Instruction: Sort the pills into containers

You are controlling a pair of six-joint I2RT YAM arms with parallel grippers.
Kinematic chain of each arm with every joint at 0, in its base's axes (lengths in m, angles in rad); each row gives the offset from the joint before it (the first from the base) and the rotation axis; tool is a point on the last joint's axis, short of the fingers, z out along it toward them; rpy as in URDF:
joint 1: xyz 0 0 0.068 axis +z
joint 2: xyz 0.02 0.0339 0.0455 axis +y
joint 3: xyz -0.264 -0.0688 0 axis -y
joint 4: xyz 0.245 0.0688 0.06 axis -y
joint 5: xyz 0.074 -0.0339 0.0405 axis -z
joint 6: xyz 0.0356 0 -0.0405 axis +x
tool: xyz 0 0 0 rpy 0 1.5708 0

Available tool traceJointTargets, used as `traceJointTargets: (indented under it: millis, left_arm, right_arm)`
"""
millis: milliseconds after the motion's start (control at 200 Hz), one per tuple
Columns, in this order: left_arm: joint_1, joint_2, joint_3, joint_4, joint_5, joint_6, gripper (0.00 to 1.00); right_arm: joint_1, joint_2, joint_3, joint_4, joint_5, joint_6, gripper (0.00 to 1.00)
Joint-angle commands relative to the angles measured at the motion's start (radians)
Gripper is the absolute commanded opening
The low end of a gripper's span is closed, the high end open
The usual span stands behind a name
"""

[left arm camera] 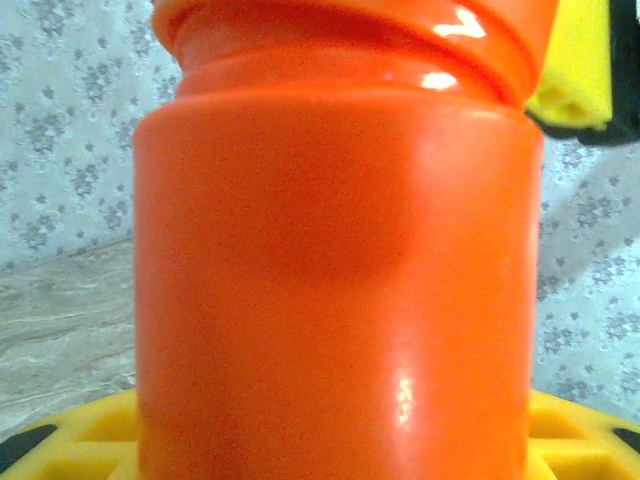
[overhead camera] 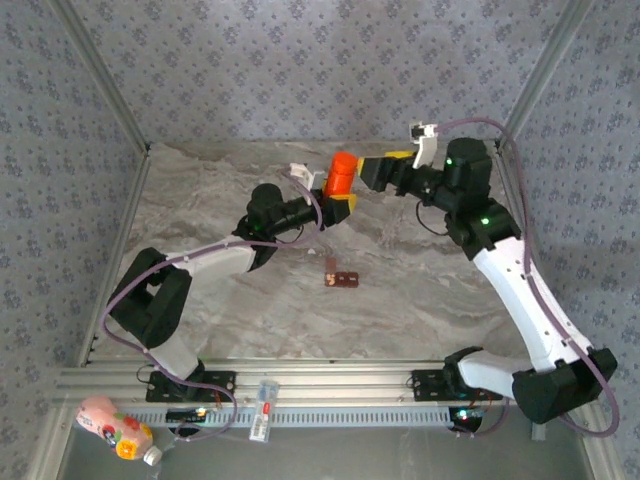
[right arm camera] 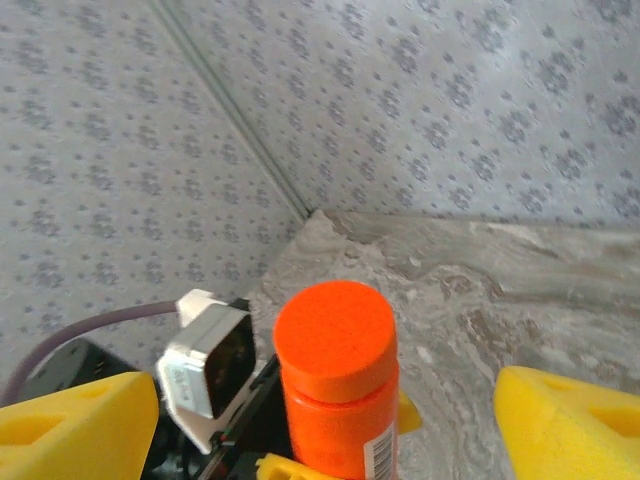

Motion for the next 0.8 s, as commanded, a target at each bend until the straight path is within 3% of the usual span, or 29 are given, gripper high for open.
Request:
traceJointTargets:
  millis: [0, 255, 795]
  left_arm:
    - [0.017, -0.021, 0.028, 0.049, 0.117, -0.034, 0.00]
    - [0.019, -0.019, 0.052, 0.052, 0.224, -0.087, 0.00]
    - [0.019, -0.021, 0.058, 0.047, 0.242, -0.099, 0.00]
  right_arm:
    - [-0.032, 0.027, 0.031, -0.057, -0.201, -0.106, 0.88]
    - [-0.025, 0.103, 0.076, -0.067, -0.192, -0.141, 0.86]
    - [0.033, 0.162, 0.097, -0.058, -0.152, -0.141, 0.83]
